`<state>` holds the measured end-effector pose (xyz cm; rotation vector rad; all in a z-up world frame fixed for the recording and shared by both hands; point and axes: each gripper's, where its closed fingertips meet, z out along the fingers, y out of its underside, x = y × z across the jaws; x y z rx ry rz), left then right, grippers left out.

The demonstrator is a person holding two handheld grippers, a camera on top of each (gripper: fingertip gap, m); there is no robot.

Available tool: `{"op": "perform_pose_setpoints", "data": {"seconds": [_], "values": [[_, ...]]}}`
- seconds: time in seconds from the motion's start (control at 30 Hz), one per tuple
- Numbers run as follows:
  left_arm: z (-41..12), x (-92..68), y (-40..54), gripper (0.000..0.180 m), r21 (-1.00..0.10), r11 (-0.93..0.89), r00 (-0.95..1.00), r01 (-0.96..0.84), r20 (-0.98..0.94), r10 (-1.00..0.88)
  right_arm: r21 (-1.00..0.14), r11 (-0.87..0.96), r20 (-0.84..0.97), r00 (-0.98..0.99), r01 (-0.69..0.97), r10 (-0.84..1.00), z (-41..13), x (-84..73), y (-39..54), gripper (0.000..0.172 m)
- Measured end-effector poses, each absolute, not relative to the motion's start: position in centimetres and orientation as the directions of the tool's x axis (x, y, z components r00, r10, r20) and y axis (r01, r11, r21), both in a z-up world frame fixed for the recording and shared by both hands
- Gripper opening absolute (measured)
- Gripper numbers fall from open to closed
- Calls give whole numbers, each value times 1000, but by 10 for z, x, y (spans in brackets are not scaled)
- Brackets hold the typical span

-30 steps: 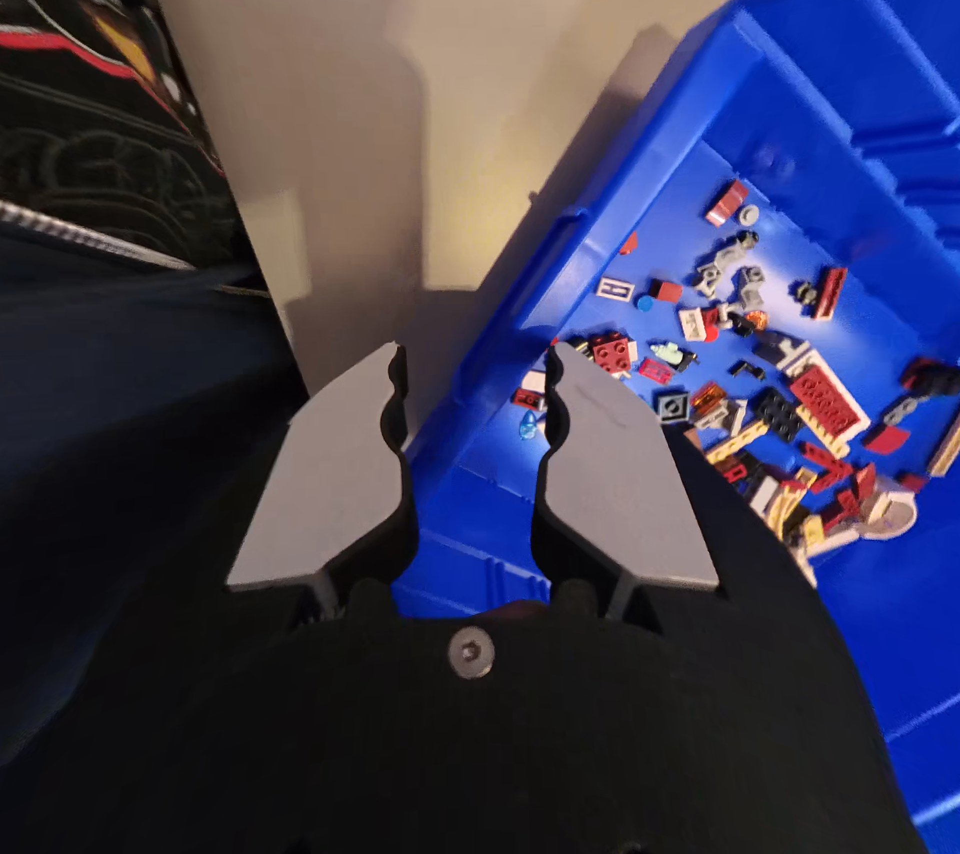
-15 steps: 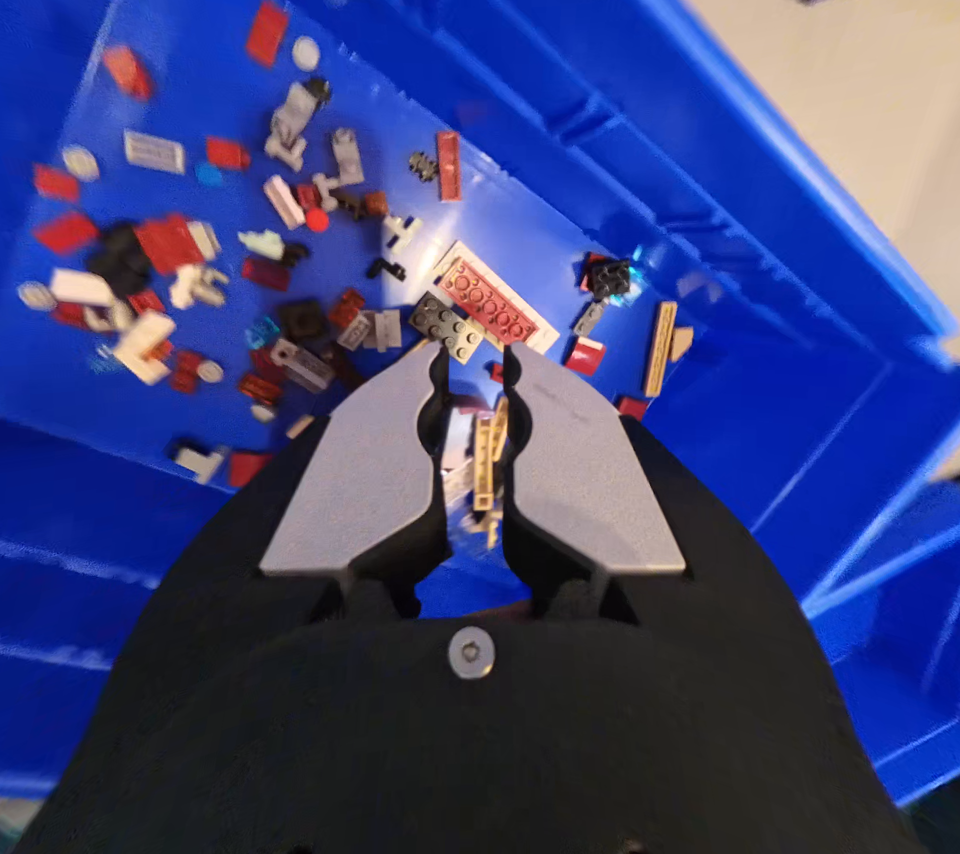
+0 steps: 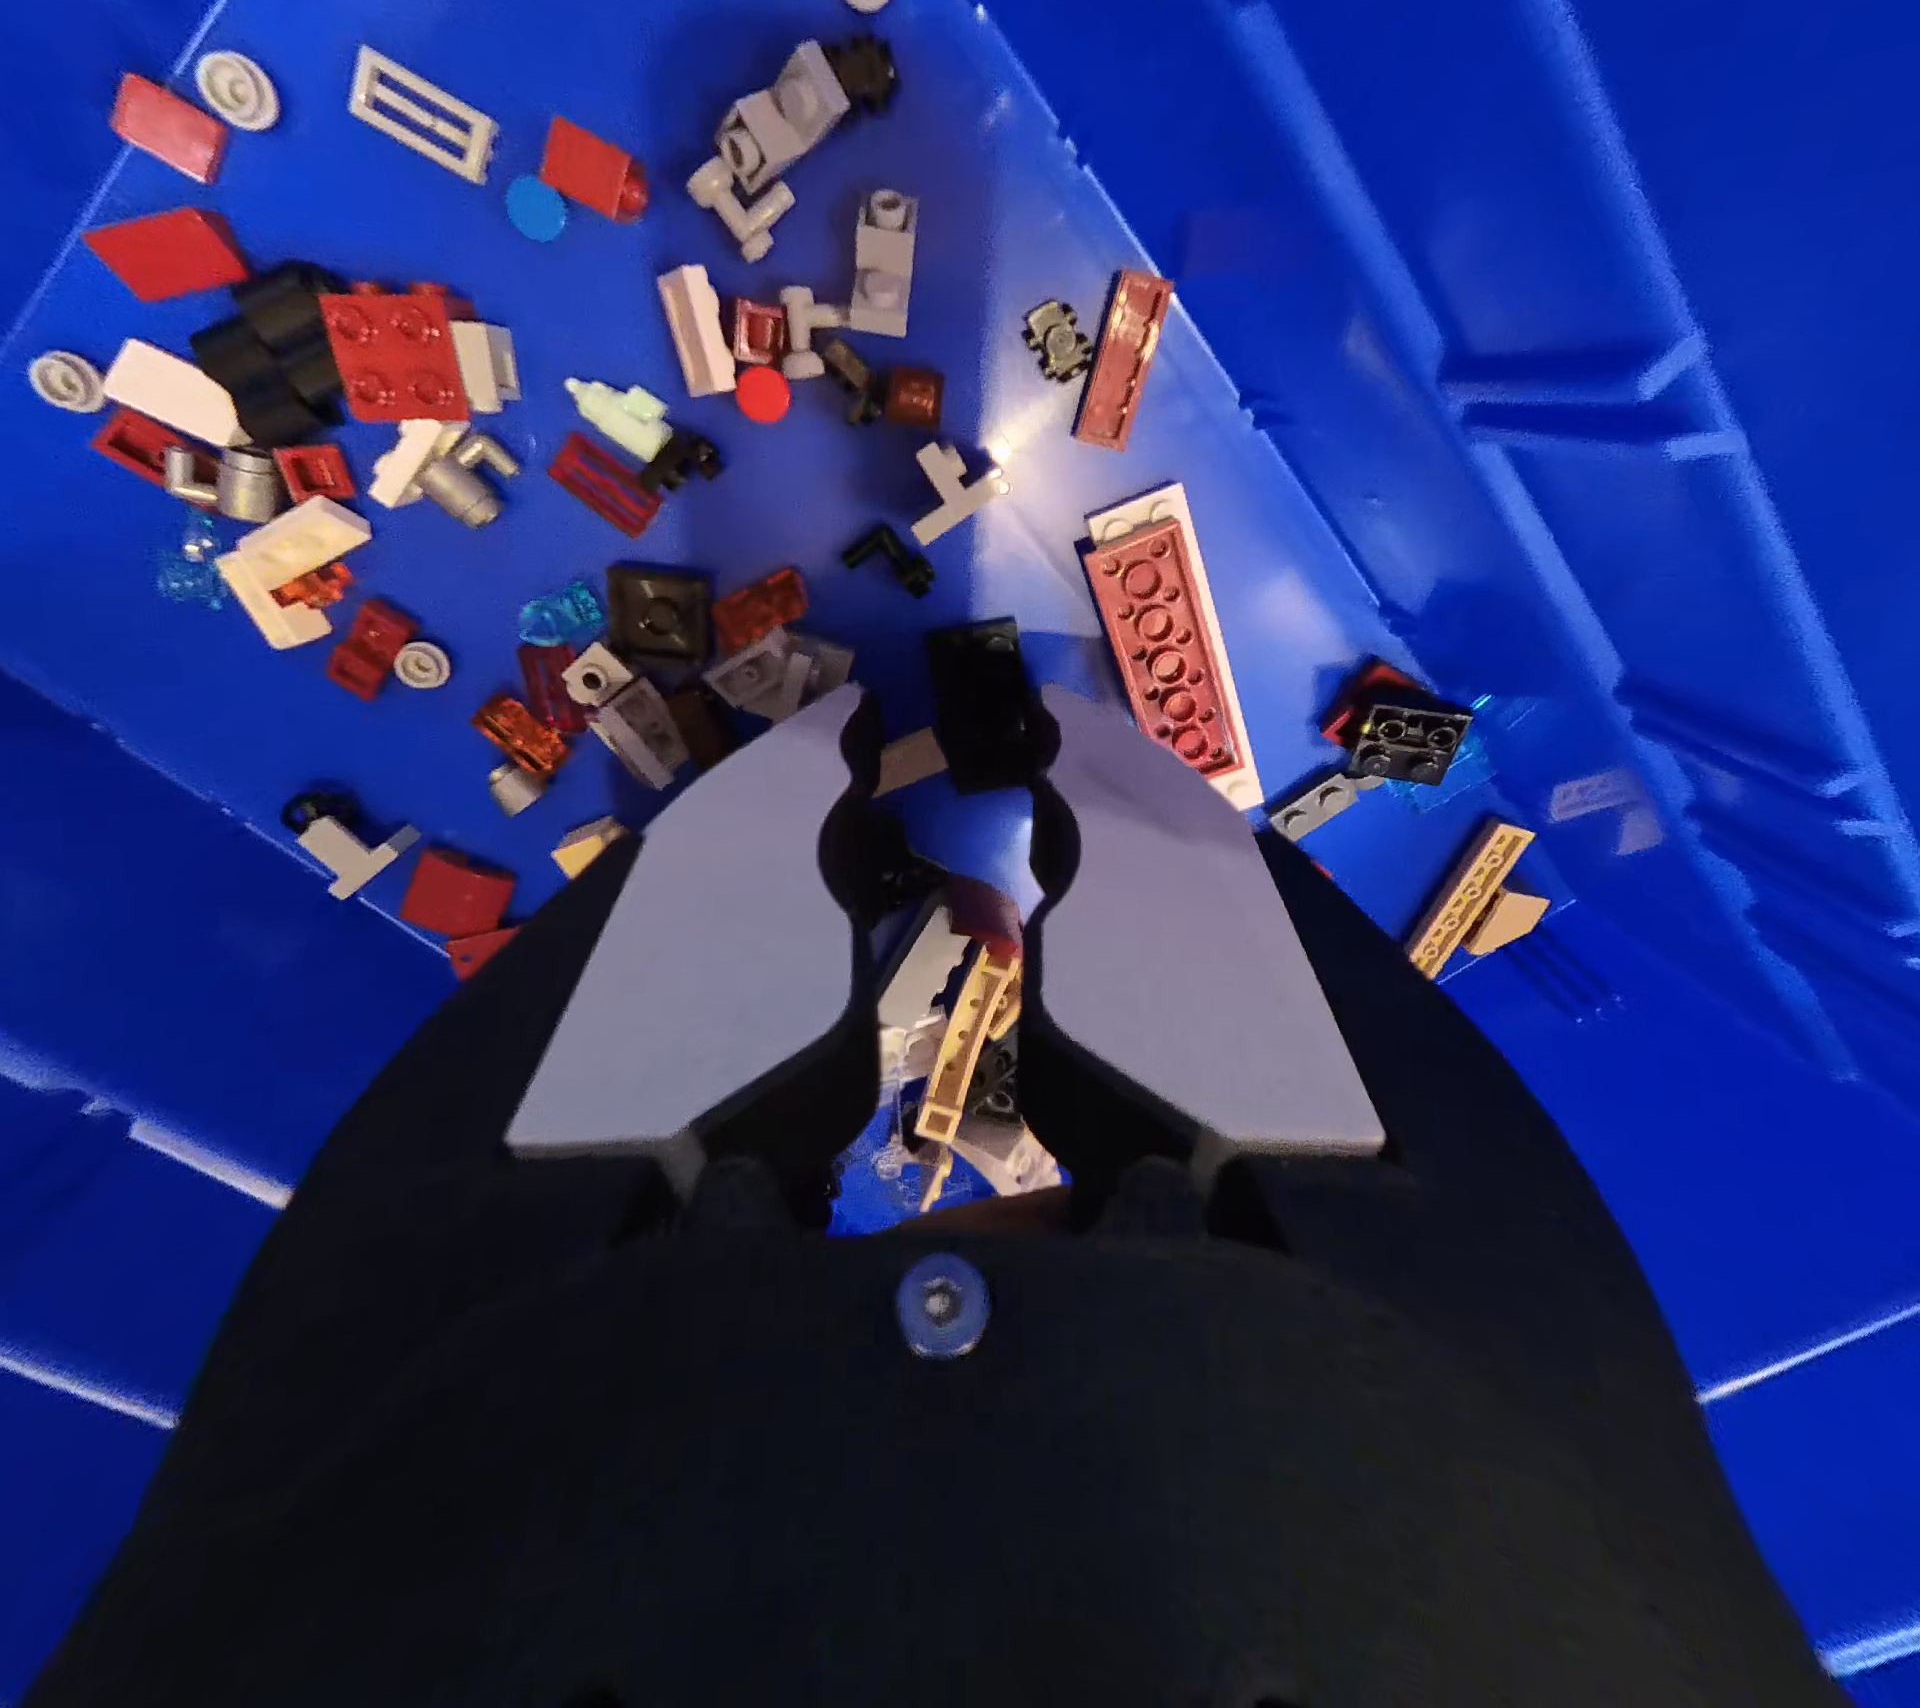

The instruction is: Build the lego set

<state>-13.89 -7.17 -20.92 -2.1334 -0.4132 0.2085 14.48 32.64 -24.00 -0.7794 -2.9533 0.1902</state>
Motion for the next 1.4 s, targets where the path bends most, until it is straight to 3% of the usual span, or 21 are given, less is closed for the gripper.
{"op": "perform_pose_setpoints", "data": {"seconds": [0.53, 0.7, 0.83, 1.1, 1.27, 1.4], "values": [[-202, -138, -82, 31, -853, -477, 933, 209, 28, 359, -128, 845, -18, -853, 519, 522, -242, 138, 323, 17], [-199, -139, -84, 31, -862, -465, 939, 201, 34, 342, -113, 840, 55, -841, 530, 538, -232, 138, 322, 16], [-198, -141, -85, 31, -868, -462, 945, 180, 22, 327, -163, 835, 191, -813, 526, 550, -190, 127, 305, 16], [-196, -147, -76, 31, -866, -492, 959, 90, -58, 278, -318, 921, 383, -858, 224, 341, -105, 55, 164, 16], [-192, -143, -78, 30, -874, -484, 957, 50, -96, 273, -347, 937, 329, -932, 31, 153, -124, -1, 69, 16], [-194, -142, -82, 30, -876, -480, 957, 52, -94, 275, -362, 932, 235, -970, -26, 64, -154, -33, 24, 16]]}}
